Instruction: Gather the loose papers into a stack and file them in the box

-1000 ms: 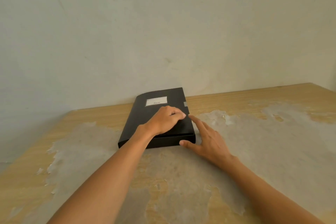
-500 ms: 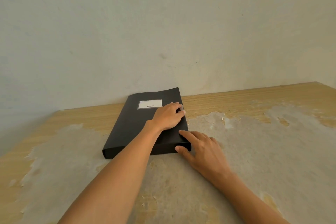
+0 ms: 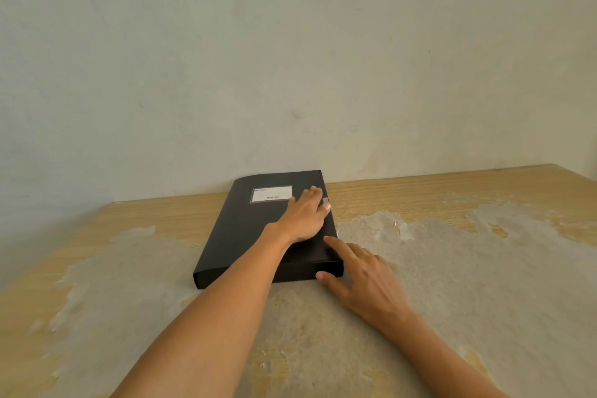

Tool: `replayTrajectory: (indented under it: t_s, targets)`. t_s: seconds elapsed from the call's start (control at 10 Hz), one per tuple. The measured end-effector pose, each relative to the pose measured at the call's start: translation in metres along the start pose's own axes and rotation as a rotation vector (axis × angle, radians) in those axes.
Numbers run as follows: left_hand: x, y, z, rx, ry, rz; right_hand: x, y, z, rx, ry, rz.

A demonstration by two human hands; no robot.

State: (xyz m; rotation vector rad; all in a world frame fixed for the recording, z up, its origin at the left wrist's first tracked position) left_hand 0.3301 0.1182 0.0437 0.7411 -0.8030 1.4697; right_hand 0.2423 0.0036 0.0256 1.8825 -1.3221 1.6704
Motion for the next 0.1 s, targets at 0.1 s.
replayTrajectory:
  t_s: [0.1]
  targets:
    - [0.0314,0.0163,0.0096,-0.010,0.092,0.159,0.0031,0.0052,0.0037,-0.071,-0.183,-0.064]
Point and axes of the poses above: each hand's wrist, its own y-axis away from the middle knuckle, its own x-axis out of the back of the hand, z = x × y, the point moved 10 cm from there along -y, towards the middle knuckle, and after that the axes turned 8 degrees about y, right-handed, at the moved point
